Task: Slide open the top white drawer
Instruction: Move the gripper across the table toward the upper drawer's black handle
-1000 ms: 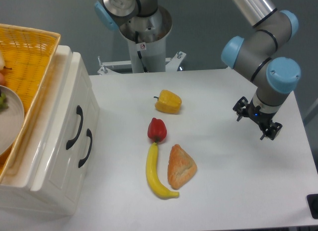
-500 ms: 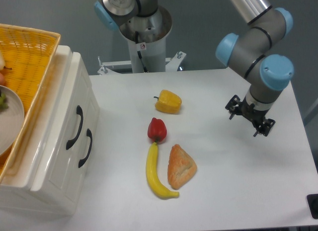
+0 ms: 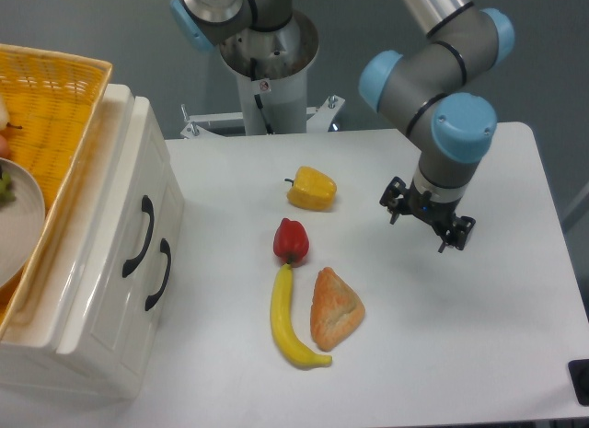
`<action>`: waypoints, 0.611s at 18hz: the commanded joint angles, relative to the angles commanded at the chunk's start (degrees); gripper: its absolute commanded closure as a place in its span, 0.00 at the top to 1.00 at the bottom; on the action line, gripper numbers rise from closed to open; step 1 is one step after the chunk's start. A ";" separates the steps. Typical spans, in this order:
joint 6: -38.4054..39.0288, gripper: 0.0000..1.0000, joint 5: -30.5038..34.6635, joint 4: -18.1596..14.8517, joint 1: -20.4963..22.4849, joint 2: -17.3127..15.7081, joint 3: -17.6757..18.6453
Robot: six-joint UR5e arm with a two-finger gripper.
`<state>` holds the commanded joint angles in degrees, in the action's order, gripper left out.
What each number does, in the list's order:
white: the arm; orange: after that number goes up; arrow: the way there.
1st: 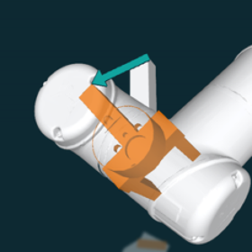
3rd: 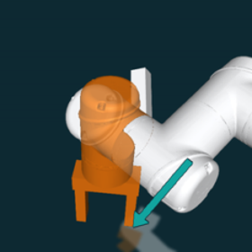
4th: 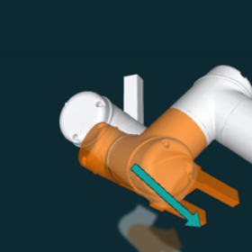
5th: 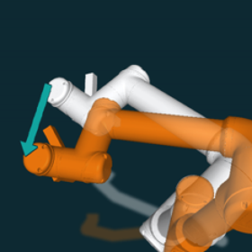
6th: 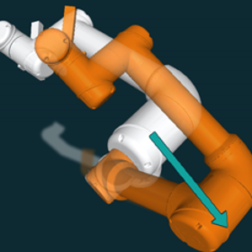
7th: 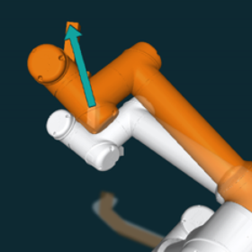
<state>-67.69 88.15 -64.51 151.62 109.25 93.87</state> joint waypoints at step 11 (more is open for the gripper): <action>15.56 1.00 -3.69 -3.77 -8.44 -2.02 0.53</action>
<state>-52.13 84.47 -68.28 143.18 107.23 94.39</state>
